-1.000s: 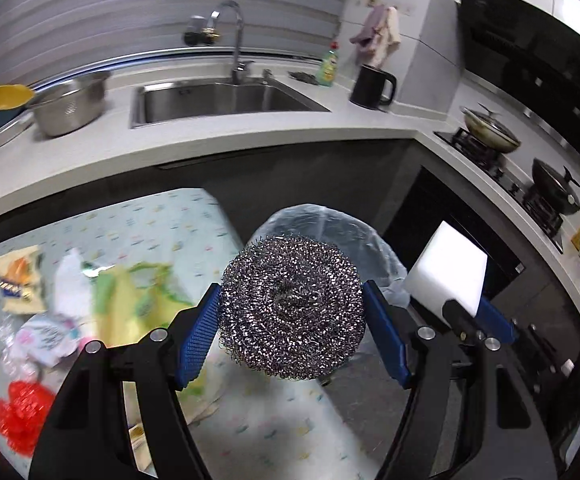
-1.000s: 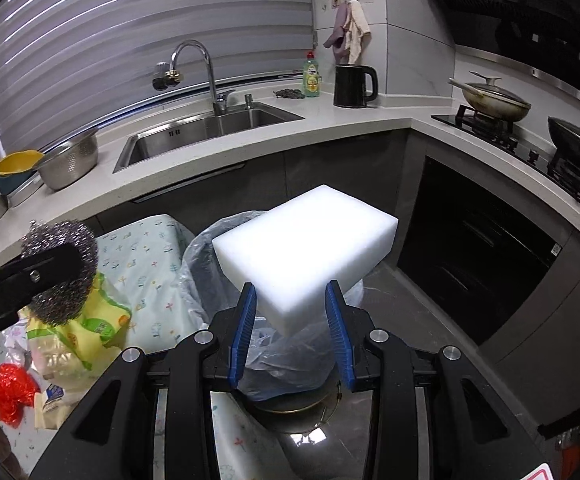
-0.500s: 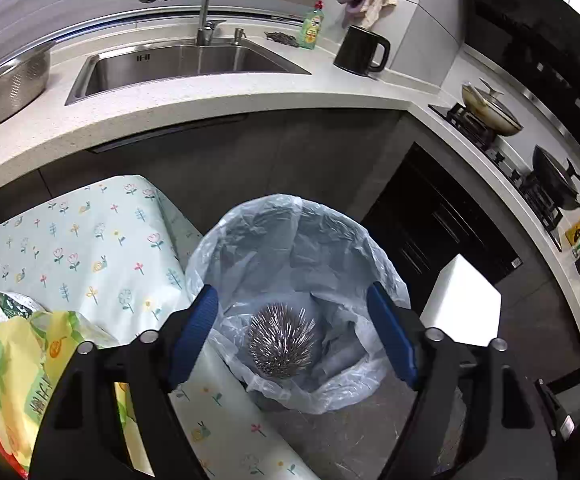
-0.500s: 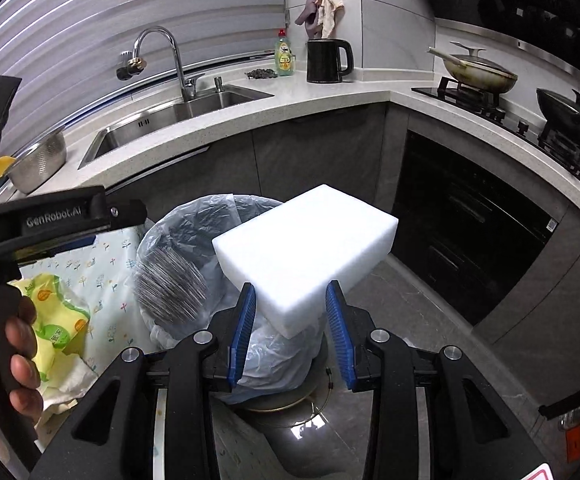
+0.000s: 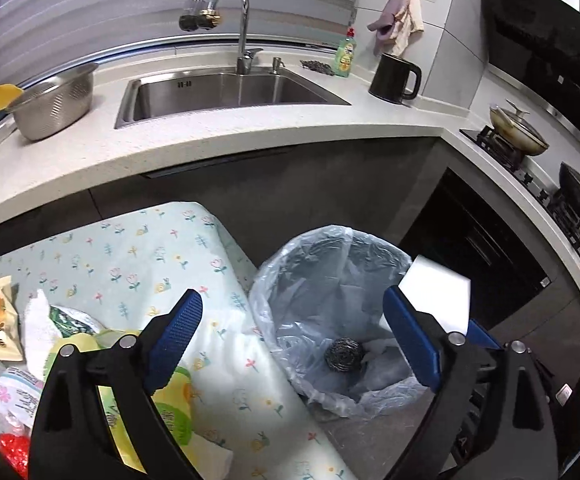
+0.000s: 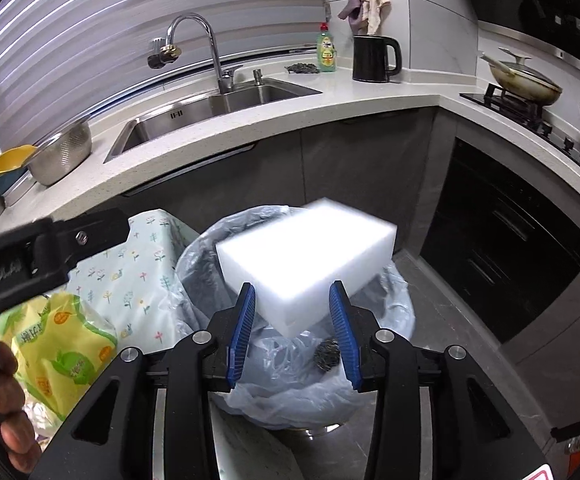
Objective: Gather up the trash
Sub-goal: 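Carry scrubber and sponge to the bin and release both into it, then grasp the red plastic bag with the left tool while the right tool grasps the yellow-green snack bag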
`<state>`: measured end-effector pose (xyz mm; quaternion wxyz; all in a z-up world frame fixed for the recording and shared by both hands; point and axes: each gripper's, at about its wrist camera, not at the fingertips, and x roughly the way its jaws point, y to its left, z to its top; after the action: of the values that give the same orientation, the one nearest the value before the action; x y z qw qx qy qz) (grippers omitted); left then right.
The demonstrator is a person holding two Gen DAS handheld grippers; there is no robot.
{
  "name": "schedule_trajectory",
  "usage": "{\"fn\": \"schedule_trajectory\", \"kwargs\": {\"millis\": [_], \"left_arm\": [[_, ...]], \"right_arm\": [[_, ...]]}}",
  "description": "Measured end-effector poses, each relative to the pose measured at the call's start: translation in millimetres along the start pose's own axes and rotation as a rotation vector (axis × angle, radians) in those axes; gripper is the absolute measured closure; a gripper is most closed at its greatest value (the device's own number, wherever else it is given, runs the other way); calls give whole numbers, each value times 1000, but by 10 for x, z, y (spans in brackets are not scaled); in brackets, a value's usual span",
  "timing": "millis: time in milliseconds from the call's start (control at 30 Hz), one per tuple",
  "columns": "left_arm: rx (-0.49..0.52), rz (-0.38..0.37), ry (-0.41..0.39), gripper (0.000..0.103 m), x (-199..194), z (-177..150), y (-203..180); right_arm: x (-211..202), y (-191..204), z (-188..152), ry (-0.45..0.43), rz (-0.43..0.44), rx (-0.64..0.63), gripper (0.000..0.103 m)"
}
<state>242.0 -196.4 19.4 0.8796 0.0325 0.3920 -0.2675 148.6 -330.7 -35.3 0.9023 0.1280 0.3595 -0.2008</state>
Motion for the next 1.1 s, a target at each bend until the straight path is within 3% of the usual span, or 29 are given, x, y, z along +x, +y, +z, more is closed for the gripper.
{"fn": "schedule_trajectory", "kwargs": {"millis": [200,400,700,1100], "left_arm": [[14,76,-36,13,-113,-10,134],[-14,94,-48,13,-285,-7,308],[-54,131,-102,12,-854,-134,555],[-129,232,-124,10,-1636,-553,1274]], "right_arm": [[-34,134,52,-32,-16,-11,41],[-259,256,69,-56,-13,-34,40],[-852,558,31,-113,21,-71,33],[-1403,1158,-295,-115,99,-146,32]]}}
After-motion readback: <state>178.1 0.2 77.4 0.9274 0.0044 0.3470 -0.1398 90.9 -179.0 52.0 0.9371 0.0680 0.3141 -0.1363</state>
